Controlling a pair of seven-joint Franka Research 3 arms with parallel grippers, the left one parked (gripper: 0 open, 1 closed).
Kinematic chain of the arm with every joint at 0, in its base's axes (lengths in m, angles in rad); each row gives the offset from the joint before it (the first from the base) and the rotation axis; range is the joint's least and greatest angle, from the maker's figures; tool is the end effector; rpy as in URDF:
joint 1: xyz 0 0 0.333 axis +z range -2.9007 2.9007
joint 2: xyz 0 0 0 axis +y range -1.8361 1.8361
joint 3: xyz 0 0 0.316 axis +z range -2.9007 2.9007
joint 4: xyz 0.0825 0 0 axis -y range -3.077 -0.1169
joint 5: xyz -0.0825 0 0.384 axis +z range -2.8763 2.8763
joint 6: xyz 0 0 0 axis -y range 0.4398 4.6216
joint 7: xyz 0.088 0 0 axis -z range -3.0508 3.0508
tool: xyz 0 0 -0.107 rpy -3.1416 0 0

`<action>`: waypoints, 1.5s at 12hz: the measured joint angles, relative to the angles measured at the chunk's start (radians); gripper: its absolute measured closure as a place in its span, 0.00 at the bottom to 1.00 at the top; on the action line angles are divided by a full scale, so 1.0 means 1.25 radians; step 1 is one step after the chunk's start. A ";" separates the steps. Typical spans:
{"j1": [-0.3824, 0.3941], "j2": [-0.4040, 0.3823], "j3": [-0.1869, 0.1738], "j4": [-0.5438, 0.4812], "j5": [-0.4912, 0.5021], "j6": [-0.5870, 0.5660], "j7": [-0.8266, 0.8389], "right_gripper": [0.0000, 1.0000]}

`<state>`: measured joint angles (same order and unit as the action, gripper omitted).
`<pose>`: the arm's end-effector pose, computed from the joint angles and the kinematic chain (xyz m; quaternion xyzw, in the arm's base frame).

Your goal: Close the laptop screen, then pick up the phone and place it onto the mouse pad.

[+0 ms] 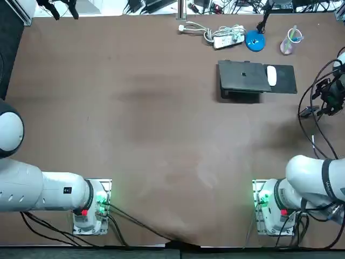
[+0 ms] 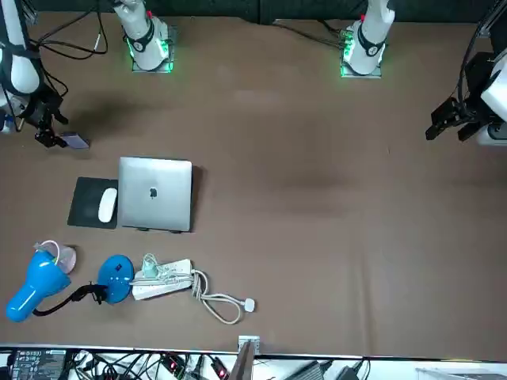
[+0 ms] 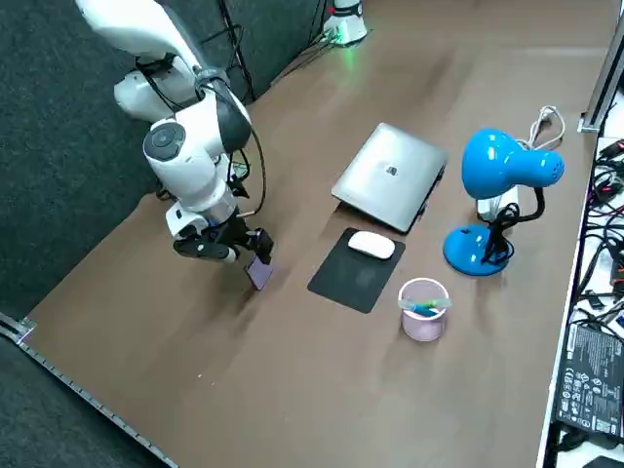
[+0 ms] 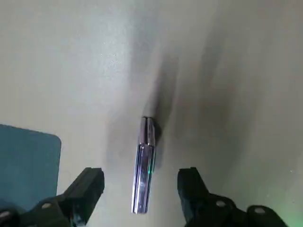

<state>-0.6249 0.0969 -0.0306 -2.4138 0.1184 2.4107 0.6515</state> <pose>0.3830 -0.2938 0.2629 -0.7637 0.6427 0.0497 0.0359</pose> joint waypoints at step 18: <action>0.059 0.001 0.027 0.055 0.078 0.036 0.002 0.77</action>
<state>-0.5506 0.0980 0.0027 -2.3452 0.2157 2.4559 0.6538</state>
